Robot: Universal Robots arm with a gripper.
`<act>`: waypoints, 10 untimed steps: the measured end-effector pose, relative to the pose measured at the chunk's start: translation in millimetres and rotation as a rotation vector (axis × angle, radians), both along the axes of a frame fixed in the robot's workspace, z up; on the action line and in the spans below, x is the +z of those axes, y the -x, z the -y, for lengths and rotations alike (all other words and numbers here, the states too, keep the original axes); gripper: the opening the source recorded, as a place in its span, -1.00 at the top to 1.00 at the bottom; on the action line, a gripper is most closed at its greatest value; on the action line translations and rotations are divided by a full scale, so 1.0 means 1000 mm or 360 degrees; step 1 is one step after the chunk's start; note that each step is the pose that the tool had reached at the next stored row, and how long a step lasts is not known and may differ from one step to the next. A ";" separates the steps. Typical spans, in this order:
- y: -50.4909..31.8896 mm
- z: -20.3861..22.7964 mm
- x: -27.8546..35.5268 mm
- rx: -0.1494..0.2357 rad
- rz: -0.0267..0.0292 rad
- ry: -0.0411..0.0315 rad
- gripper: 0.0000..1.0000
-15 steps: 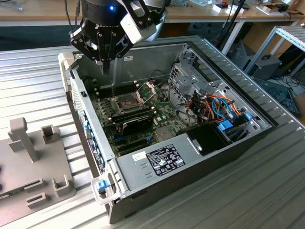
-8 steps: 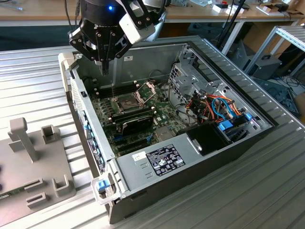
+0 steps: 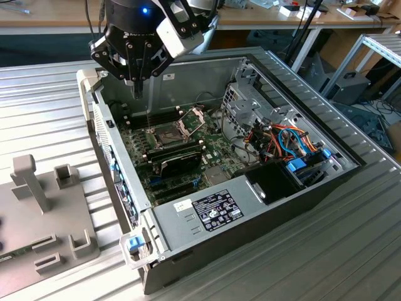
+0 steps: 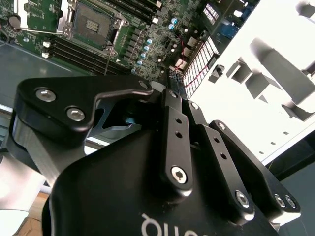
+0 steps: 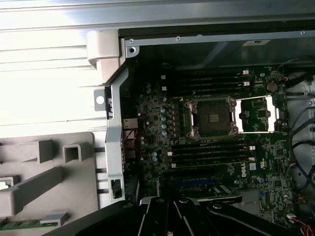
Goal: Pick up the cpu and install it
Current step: 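Reach for the cpu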
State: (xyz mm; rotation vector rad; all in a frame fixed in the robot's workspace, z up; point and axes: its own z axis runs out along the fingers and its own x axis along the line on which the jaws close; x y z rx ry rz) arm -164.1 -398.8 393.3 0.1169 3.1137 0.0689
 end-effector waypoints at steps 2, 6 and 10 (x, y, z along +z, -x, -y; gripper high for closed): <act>0.0008 0.0000 0.0000 0.0000 0.00000 0.0000 0.79; 0.0046 0.0000 0.0001 0.0000 -0.00001 0.0000 0.79; 0.0108 0.0000 0.0000 0.0000 0.00001 0.0000 0.79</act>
